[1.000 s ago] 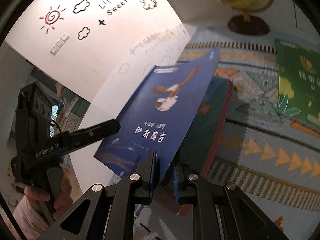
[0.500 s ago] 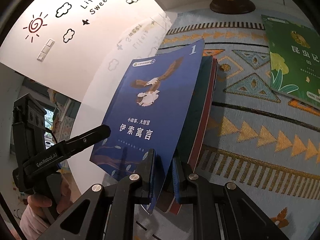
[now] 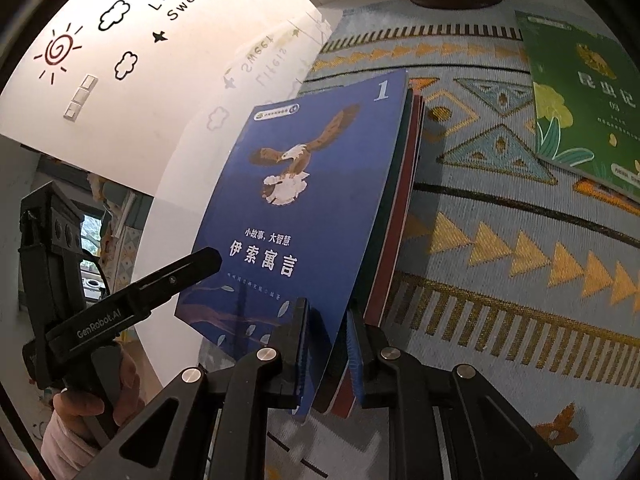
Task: Organize books
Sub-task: 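Lower the dark blue book onto the light blue book, then open both tools and release the dark blue book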
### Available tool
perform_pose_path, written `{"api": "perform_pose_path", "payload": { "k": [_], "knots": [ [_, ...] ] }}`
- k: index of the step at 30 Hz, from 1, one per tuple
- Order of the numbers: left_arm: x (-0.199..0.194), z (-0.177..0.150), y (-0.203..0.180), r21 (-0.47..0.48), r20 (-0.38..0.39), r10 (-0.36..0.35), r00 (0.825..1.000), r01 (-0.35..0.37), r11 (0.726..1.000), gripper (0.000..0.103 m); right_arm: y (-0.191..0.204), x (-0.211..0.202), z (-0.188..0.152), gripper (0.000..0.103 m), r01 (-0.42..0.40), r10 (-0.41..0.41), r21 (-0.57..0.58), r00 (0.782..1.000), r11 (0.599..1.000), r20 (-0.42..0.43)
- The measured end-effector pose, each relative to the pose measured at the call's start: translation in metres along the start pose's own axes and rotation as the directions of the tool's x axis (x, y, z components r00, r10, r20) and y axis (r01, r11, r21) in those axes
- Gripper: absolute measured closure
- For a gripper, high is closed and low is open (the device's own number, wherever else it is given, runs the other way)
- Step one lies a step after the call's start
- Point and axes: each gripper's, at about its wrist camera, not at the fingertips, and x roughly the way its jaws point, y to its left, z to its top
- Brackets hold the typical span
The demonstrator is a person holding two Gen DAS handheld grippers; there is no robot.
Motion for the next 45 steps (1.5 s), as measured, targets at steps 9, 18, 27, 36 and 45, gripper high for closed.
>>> {"api": "perform_pose_path", "payload": {
  "k": [9,18,27,36,45],
  "knots": [
    [-0.005,-0.003,-0.002,-0.013,0.003,0.057,0.998,-0.057,0.998,0.036,-0.007,-0.007,0.007,0.086,0.008,-0.007,0.026,1.000,1.000,-0.011],
    [-0.029,-0.002,-0.027,0.036,0.064,0.097,0.993,-0.100,0.994,0.036,-0.006,-0.029,0.007,0.086,0.014,-0.014,-0.018,0.999,1.000,0.041],
    [-0.066,-0.007,-0.074,0.105,0.146,0.140,0.979,-0.156,0.982,0.036,-0.013,-0.086,0.003,0.086,0.073,-0.062,-0.075,0.988,0.994,0.141],
    [-0.098,-0.015,-0.155,0.266,0.217,0.088,0.972,-0.146,0.953,0.033,-0.044,-0.176,-0.026,0.086,0.168,-0.146,-0.052,0.947,0.984,0.284],
    [-0.099,-0.030,-0.237,0.446,0.233,-0.001,0.972,-0.106,0.889,0.032,-0.075,-0.264,-0.076,0.081,0.209,-0.209,0.045,0.888,0.977,0.411]
  ]
}}
